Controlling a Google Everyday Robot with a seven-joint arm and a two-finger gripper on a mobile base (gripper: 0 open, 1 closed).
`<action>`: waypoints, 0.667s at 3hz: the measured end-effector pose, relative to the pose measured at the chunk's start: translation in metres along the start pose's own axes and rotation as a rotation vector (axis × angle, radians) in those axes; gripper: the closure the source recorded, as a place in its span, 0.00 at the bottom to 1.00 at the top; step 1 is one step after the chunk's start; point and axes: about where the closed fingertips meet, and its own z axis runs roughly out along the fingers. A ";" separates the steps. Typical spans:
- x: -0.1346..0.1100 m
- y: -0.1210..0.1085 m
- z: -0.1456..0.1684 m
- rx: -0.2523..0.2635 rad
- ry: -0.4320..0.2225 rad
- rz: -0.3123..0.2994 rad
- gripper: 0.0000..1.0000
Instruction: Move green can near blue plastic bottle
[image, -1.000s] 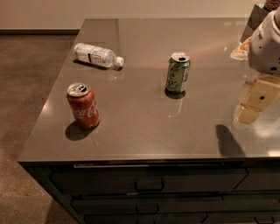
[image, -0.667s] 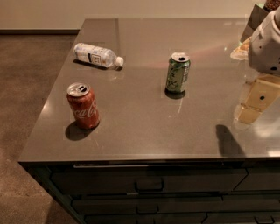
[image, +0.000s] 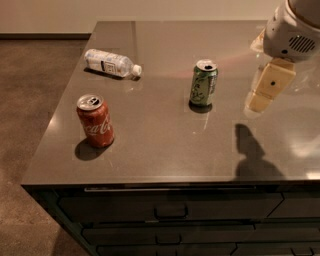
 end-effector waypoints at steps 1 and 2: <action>-0.015 -0.035 0.014 0.000 -0.076 0.097 0.00; -0.026 -0.056 0.036 -0.027 -0.170 0.203 0.00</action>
Offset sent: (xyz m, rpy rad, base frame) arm 0.1086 0.0183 -0.0265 0.3974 0.0264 -0.2300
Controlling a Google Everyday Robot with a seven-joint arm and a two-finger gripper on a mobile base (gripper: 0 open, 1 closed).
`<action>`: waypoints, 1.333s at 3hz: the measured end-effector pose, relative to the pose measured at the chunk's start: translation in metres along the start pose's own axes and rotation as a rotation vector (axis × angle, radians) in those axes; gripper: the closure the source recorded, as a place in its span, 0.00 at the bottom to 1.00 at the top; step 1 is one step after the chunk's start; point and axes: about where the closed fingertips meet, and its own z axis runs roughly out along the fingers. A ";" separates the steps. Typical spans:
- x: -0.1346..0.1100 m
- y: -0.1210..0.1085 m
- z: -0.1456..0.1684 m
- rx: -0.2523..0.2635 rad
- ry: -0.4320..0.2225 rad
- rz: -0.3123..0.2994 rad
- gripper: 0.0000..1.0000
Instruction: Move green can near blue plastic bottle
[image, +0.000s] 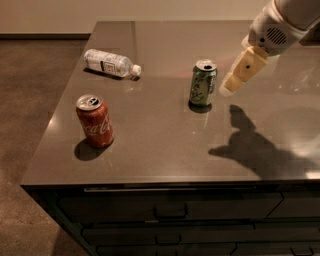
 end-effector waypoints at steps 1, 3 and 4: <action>-0.010 -0.011 0.022 -0.016 -0.107 0.085 0.00; -0.033 -0.028 0.055 -0.012 -0.210 0.149 0.00; -0.036 -0.033 0.073 -0.023 -0.201 0.171 0.00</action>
Offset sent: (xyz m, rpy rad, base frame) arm 0.0608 0.0282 -0.0245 0.2947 -0.0823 -0.1247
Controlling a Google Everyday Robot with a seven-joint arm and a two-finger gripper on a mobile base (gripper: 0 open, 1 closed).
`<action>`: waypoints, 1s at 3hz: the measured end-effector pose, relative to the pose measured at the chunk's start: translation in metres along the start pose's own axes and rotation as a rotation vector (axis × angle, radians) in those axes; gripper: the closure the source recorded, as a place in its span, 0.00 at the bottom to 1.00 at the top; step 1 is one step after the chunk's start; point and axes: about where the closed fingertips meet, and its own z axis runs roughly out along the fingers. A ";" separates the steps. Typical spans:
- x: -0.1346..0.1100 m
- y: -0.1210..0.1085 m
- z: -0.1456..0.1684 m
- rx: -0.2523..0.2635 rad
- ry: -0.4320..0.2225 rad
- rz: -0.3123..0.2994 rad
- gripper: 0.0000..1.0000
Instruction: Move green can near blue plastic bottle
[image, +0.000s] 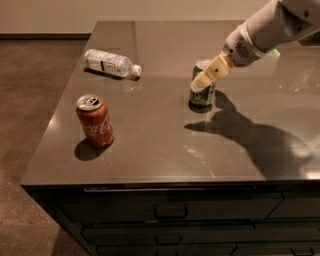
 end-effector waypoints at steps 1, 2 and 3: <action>0.004 -0.005 0.015 -0.008 0.019 0.025 0.00; 0.001 -0.007 0.021 -0.013 0.020 0.042 0.24; -0.011 -0.005 0.017 -0.018 0.001 0.030 0.47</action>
Offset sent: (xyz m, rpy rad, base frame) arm 0.0182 0.0017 -0.0191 0.0116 0.0510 -0.0478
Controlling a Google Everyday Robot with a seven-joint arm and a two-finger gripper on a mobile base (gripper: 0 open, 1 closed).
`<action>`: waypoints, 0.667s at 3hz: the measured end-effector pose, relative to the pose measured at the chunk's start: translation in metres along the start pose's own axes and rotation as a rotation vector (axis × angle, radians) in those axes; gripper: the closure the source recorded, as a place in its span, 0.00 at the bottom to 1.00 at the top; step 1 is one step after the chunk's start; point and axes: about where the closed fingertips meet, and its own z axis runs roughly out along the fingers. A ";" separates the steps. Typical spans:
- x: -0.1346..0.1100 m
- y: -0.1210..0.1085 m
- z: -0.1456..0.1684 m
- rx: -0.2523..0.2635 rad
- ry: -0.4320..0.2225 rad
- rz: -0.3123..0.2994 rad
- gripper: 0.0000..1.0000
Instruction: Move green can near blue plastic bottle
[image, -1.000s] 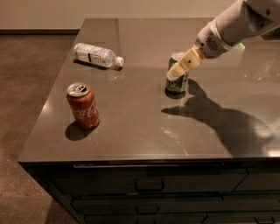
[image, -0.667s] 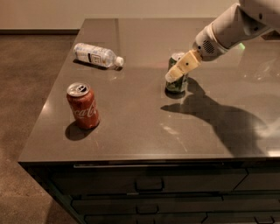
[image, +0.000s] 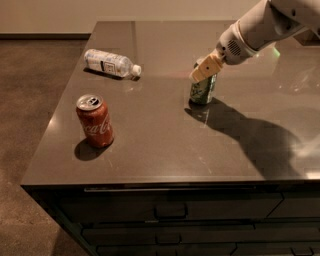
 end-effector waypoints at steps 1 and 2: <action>-0.024 0.005 -0.006 0.002 -0.008 -0.041 0.72; -0.059 0.011 -0.002 -0.016 -0.017 -0.100 0.95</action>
Offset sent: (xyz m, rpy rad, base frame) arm 0.0381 0.0733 0.0719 -0.0245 -0.0965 0.1545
